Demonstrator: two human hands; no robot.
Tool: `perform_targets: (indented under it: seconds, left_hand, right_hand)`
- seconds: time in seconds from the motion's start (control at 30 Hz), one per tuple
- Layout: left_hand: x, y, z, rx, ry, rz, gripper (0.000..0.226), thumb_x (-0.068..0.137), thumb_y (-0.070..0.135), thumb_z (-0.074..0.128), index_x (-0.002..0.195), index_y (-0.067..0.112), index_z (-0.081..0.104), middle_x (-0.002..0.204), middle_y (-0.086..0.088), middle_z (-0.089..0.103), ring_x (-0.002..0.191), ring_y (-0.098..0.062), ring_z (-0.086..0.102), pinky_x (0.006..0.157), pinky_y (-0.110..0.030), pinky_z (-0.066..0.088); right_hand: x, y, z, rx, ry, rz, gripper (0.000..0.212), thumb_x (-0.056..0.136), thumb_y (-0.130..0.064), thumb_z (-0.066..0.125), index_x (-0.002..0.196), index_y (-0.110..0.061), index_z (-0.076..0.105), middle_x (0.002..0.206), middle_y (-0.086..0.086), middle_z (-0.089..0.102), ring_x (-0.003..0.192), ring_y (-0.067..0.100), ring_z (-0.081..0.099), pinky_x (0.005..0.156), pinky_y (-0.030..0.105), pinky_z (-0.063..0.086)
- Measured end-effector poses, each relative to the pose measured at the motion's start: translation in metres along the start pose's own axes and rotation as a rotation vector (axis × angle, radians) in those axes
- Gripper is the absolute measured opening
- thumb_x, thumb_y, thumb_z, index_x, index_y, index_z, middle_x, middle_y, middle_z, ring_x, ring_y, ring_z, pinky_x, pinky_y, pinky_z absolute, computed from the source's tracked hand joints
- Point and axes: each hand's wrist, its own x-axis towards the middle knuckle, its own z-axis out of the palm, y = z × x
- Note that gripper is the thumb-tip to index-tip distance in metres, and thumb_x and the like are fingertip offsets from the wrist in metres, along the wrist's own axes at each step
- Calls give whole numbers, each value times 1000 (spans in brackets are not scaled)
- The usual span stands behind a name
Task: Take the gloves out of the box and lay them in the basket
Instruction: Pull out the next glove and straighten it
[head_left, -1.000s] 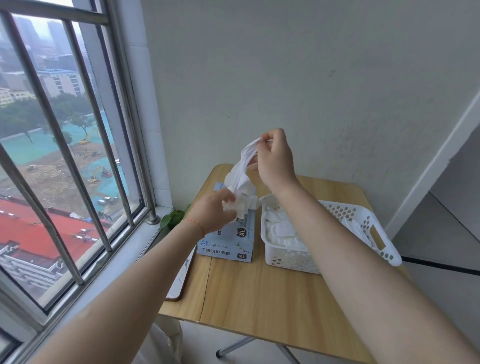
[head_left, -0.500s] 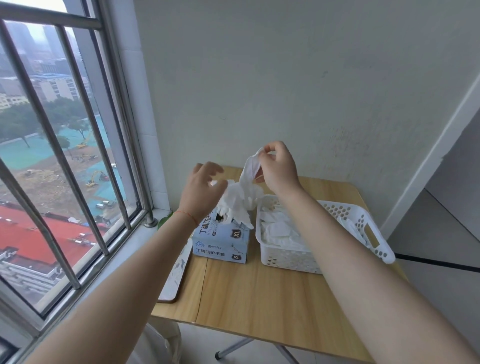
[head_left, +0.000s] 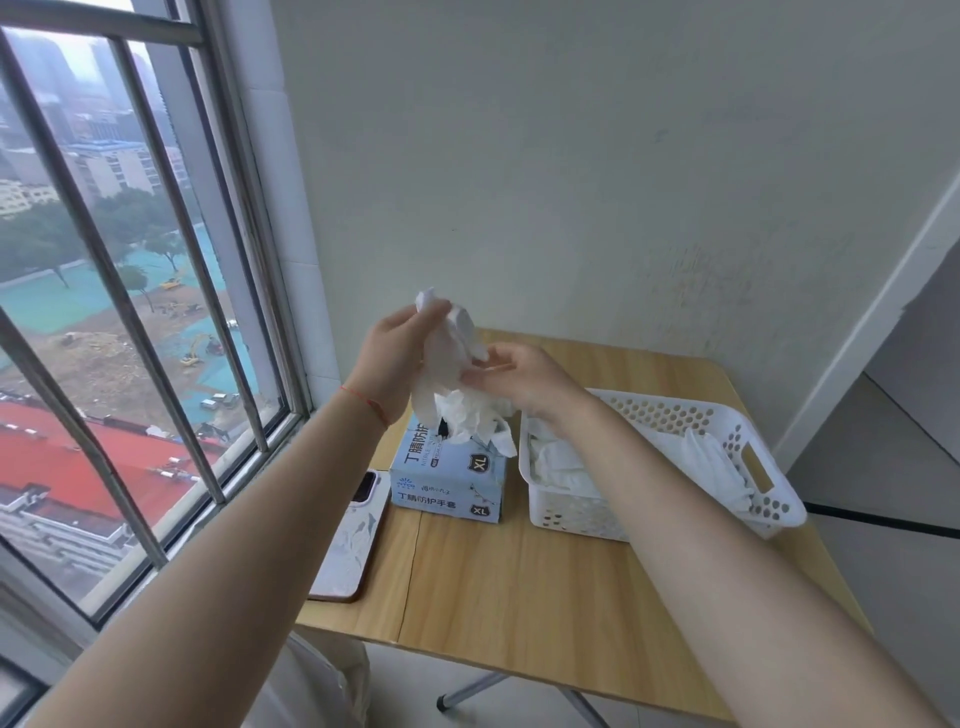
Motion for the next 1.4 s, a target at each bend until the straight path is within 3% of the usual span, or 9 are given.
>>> perform_targets:
  seconds: [0.27, 0.43, 0.67, 0.8, 0.9, 1.0, 1.07, 1.2, 1.4]
  left_hand:
    - [3, -16, -20, -21, 217, -94, 7, 94, 14, 57, 88, 12, 61, 74, -4, 58, 60, -18, 53, 50, -19, 47]
    - [5, -26, -17, -36, 290, -180, 4, 90, 18, 61, 88, 16, 58, 84, -8, 49, 75, -20, 47, 58, -26, 36]
    - [-5, -29, -9, 391, 90, -228, 15, 74, 18, 67, 80, 12, 54, 78, -5, 54, 74, -24, 52, 68, -32, 45]
    - [-18, -33, -9, 662, 13, -26, 64, 67, 20, 71, 126, 17, 48, 116, -3, 50, 105, -22, 52, 88, -34, 48]
    - [-26, -27, -2, 679, -271, 158, 68, 77, 10, 76, 137, 24, 48, 131, 2, 52, 120, -13, 47, 98, -26, 39]
    - [-27, -26, 8, 892, -342, 196, 52, 79, 17, 78, 127, 21, 57, 110, 3, 60, 104, -15, 57, 93, -30, 46]
    - [-25, -24, 13, 943, -251, 205, 18, 83, 23, 75, 96, 16, 64, 79, 6, 57, 72, -11, 54, 69, -24, 46]
    - [-19, -21, 15, 674, 4, 163, 33, 86, 22, 68, 62, 12, 48, 59, 1, 40, 54, -13, 36, 49, -22, 30]
    - [-17, -18, 1, 303, 131, -19, 28, 63, 32, 62, 81, 10, 59, 76, -8, 49, 71, -20, 50, 66, -37, 48]
  right_hand:
    - [11, 8, -7, 260, 197, 0, 9, 85, -22, 71, 80, -16, 67, 81, 6, 66, 77, 20, 59, 74, 34, 47]
    - [2, 3, -21, 263, -10, 86, 15, 82, -9, 75, 93, -7, 66, 84, 9, 68, 75, 21, 63, 66, 28, 50]
    - [-10, 2, -23, 229, -25, 133, 24, 99, -20, 53, 104, 0, 66, 88, 12, 64, 76, 22, 59, 66, 30, 47]
    - [-18, 1, -17, 130, -157, 174, 21, 102, -24, 44, 90, -13, 58, 77, 6, 58, 59, 18, 53, 57, 29, 45]
    - [-21, -1, -10, 141, -165, 164, 20, 103, -25, 45, 98, -10, 58, 77, 9, 61, 57, 19, 55, 60, 32, 48]
    - [-22, 0, -8, 134, -105, 129, 23, 101, -31, 50, 100, -10, 61, 82, 6, 61, 67, 20, 59, 68, 36, 51]
    - [-25, 2, -11, 153, -65, 107, 31, 95, -42, 58, 102, -11, 60, 88, 5, 64, 75, 20, 62, 74, 37, 53]
    - [-36, 7, -20, 15, -93, 88, 58, 75, -51, 77, 116, -19, 52, 110, -3, 62, 97, 13, 64, 88, 36, 54]
    - [-34, 13, -19, -49, 39, 62, 14, 84, -13, 67, 97, -9, 64, 93, 7, 69, 84, 23, 67, 77, 37, 54]
